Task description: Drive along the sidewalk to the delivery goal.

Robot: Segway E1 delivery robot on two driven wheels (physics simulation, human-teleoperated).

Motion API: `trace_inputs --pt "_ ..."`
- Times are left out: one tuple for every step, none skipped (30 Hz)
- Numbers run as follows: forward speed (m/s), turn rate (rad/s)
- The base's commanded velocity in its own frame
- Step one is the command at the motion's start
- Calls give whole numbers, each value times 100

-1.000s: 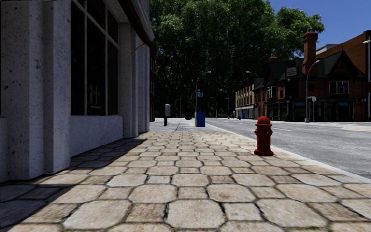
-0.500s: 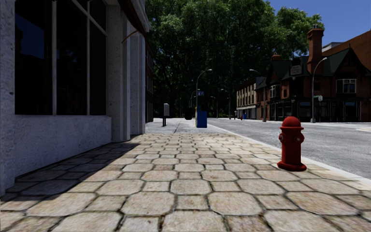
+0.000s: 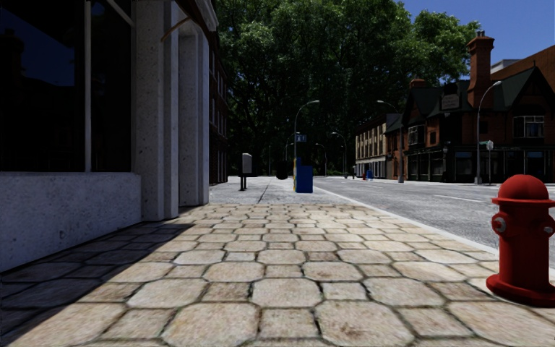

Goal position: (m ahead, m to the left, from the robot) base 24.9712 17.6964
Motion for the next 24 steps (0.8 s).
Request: trace_inputs --pt "200 14" --pt "200 14" --pt "200 14" --pt "200 15" --pt "200 19" --pt "200 25" --pt "200 25" --pt "200 27" --pt "200 27" --pt "200 26" --pt "200 26" --pt "200 14" --pt "200 0" --pt "200 0" --pt "200 0" --pt "200 0" --pt "200 0" --pt "200 0" --pt "200 0" --pt "200 0" --pt "200 0" --pt "200 0" --pt "200 0" --pt "200 0"
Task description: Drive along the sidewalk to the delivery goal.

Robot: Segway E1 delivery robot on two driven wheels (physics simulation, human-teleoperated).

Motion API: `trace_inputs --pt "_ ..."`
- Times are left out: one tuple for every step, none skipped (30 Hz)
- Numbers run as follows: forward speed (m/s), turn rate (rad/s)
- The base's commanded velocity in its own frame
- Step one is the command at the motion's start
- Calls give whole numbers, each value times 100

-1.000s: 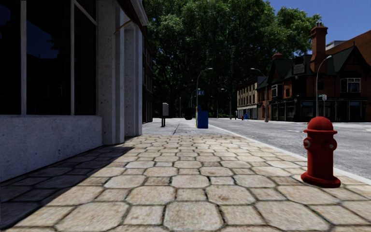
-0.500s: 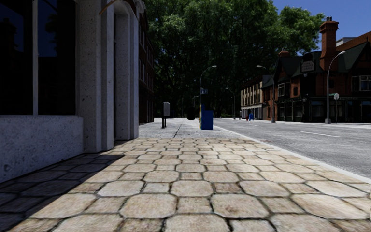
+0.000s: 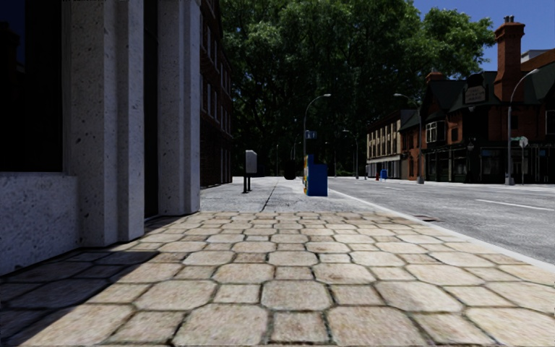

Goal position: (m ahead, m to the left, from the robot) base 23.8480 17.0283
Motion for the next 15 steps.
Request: trace_inputs --pt "200 0" --pt "200 0" --pt "200 0" --pt "200 0" --pt "200 0" --pt "200 0" --pt "200 0" --pt "200 0" --pt "200 0" --pt "200 0" --pt "200 0" --pt "200 0" --pt "200 0" --pt "200 0" --pt "200 0"
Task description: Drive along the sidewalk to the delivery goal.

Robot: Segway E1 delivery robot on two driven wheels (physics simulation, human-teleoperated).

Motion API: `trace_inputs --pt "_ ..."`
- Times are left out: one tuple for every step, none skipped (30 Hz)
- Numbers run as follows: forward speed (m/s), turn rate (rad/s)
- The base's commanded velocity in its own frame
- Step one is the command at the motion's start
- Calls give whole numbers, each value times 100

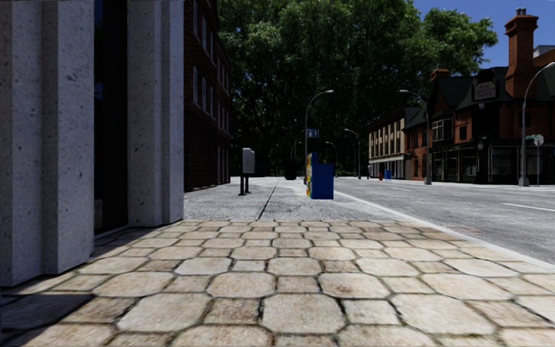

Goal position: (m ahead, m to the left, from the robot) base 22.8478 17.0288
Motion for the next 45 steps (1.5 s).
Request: trace_inputs --pt "200 0" --pt "200 0" --pt "200 0" --pt "200 0" --pt "200 0" --pt "200 0" --pt "200 0" --pt "200 0" --pt "200 0" --pt "200 0" --pt "200 0" --pt "200 0" --pt "200 0" --pt "200 0" --pt "200 0" --pt "200 0" --pt "200 0" --pt "200 0" --pt "200 0" --pt "200 0" --pt "200 0" --pt "200 0" --pt "200 0" --pt "200 0" --pt "200 0" --pt "200 0" --pt "200 0" --pt "200 0" --pt "200 0" --pt "200 0" --pt "200 0" --pt "200 0" --pt "200 0" --pt "200 0" --pt "200 0" --pt "200 0" --pt "200 0" --pt "200 0" --pt "200 0" --pt "200 0" --pt "200 0" --pt "200 0" --pt "200 0" --pt "200 0" --pt "200 0"
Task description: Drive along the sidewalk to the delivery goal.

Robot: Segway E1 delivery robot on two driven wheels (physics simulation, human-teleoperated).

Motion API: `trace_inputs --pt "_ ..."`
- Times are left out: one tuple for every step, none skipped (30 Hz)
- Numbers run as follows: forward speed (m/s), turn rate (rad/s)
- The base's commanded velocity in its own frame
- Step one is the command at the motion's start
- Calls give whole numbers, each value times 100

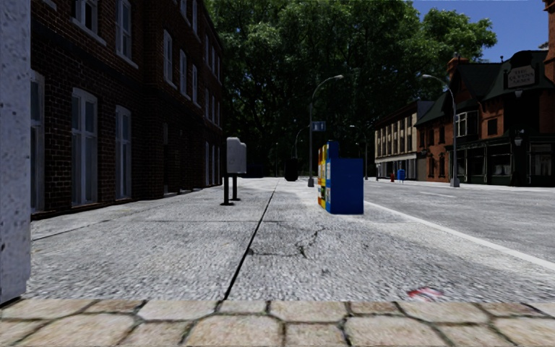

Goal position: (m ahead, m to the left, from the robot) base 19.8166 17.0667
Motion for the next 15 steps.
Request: trace_inputs --pt "200 0" --pt "200 0" --pt "200 0" --pt "200 0" --pt "200 0" --pt "200 0" --pt "200 0" --pt "200 0" --pt "200 0" --pt "200 0" --pt "200 0" --pt "200 0" --pt "200 0" --pt "200 0" --pt "200 0"
